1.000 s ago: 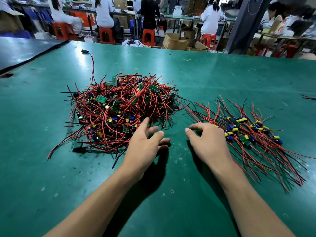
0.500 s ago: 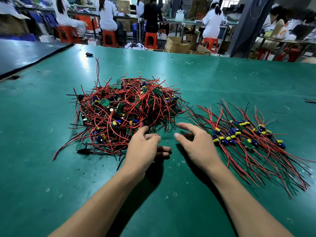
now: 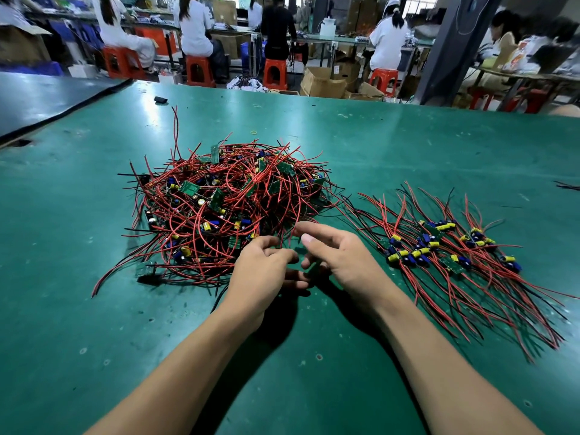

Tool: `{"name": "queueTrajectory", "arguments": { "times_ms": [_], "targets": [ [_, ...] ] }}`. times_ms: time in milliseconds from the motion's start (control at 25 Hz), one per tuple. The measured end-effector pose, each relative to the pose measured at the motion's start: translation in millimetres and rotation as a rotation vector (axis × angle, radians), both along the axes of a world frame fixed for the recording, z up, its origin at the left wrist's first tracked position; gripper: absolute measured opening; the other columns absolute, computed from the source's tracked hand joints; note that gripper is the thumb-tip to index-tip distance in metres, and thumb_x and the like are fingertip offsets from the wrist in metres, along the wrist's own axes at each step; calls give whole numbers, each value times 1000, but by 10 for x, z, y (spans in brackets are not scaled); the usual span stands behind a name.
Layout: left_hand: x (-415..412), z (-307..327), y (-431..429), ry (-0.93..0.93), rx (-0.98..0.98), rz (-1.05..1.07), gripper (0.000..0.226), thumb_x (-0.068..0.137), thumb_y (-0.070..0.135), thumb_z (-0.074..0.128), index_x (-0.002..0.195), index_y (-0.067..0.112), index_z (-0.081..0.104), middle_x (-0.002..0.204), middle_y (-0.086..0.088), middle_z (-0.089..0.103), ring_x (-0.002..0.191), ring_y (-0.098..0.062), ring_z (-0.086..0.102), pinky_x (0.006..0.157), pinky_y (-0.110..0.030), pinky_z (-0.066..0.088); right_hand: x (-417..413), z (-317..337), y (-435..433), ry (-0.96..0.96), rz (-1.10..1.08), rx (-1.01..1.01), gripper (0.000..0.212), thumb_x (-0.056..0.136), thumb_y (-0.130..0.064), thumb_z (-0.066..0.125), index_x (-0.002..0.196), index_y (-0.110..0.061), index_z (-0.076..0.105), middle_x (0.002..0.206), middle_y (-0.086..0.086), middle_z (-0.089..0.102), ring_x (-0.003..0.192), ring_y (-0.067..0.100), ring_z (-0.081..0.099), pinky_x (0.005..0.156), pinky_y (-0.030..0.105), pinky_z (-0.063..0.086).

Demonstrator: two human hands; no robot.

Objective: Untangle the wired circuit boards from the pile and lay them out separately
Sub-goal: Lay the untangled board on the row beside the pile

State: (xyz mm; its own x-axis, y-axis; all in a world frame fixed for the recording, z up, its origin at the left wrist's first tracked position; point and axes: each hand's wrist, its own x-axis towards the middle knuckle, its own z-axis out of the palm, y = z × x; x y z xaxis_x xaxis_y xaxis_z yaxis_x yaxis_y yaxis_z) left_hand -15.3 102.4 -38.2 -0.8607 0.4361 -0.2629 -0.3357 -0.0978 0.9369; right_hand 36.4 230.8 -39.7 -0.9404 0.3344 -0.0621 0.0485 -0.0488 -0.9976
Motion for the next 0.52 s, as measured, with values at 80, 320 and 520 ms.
{"name": "queueTrajectory", "arguments": {
  "times_ms": [80,320,520],
  "targets": [
    [11,4,-2,34,-31,-26,39,94,0,55,131,7,46,101,-15,70,61,-27,69,55,-38,60,-4,19,-9,49,-17,-197,25,99,-11,60,123,-11,67,98,1,75,60,4,57,46,19,43],
    [12,32,-26,76,-61,-87,43,99,9,53,140,20,46,112,-9,65,71,-29,72,70,-46,60,-17,4,-25,62,-69,-294,16,96,-14,63,107,-15,75,94,3,72,54,7,50,40,19,37],
    [14,51,-32,48,-25,-77,19,103,21,48,119,13,55,109,-11,65,63,-24,71,64,-43,61,57,19,103,117,-67,-339,14,77,-16,77,89,-11,78,90,12,73,52,8,46,47,18,39]
  ]
}}
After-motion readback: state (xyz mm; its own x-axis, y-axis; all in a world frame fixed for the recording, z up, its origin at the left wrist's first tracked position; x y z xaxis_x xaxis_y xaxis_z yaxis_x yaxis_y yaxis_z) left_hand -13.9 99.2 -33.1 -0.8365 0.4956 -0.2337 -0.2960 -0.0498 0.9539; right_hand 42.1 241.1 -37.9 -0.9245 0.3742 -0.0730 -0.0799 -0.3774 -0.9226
